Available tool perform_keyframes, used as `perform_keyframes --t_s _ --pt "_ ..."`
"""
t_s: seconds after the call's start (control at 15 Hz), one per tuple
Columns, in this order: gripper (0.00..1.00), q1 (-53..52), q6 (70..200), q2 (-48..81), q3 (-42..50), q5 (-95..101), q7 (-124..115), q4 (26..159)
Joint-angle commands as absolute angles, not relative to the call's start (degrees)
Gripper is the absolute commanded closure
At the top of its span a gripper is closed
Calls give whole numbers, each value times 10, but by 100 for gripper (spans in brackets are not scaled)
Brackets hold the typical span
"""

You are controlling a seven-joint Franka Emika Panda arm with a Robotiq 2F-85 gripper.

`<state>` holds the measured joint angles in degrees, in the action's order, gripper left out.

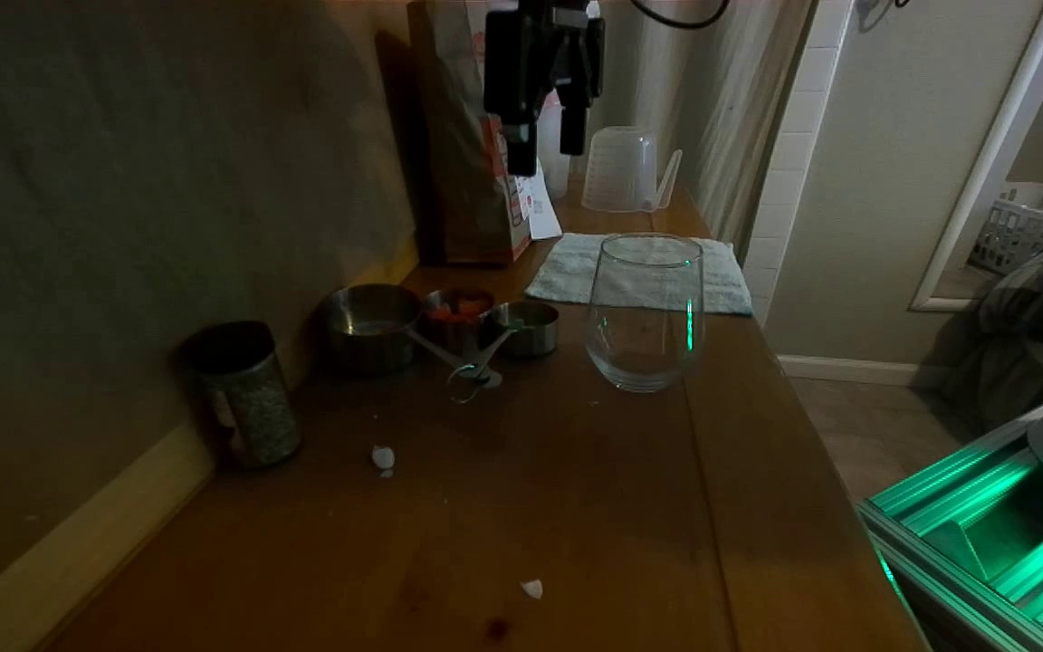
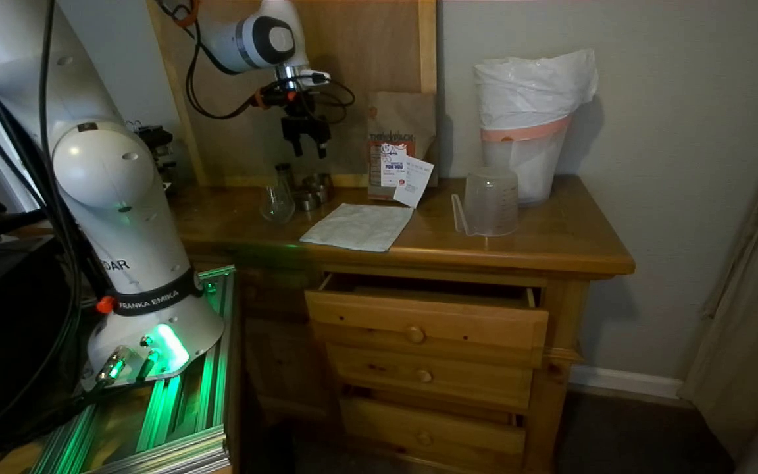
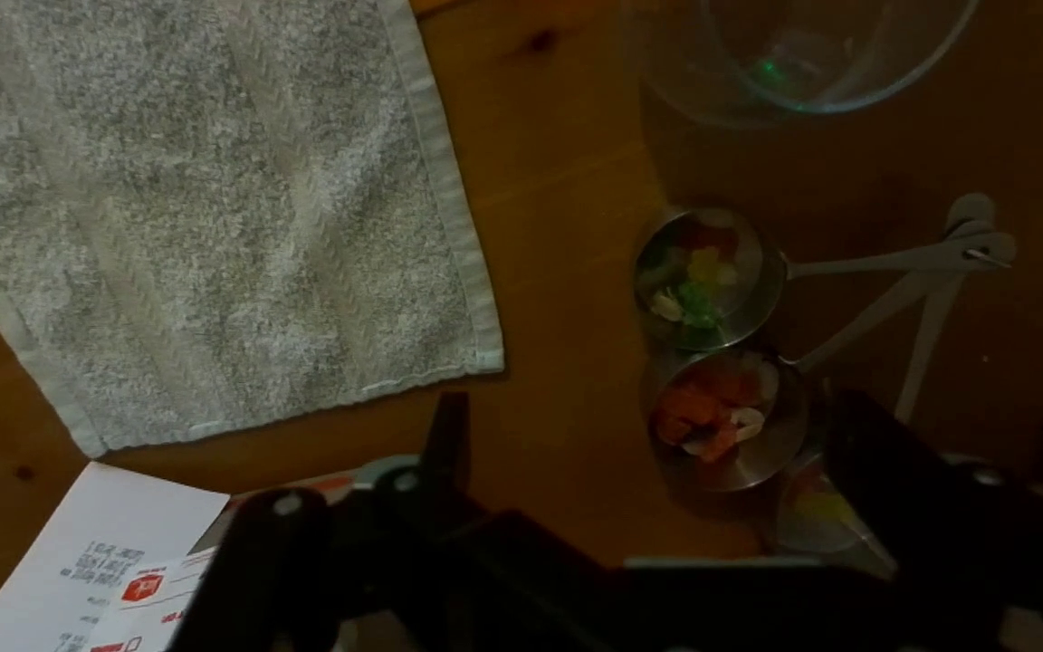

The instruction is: Fold the towel into a triangle twice.

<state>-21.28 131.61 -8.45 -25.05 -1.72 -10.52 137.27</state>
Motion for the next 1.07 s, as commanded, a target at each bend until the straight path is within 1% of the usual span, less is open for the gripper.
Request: perform_keyframes --t_s 0.0,0.27,0.8,0.87,0.93,1.0 --pt "0 -211 1380 -26 -251 18 -131 1372" --pt "0 -210 1427 24 -237 83 -181 1373" --pt "0 -225 1447 85 -195 166 -254 1362" --pt "5 -226 1449 90 -192 167 -258 1361" --pt "16 -229 1452 94 -189 169 -263 1360" --pt "30 -231 1457 98 -185 172 -269 1359"
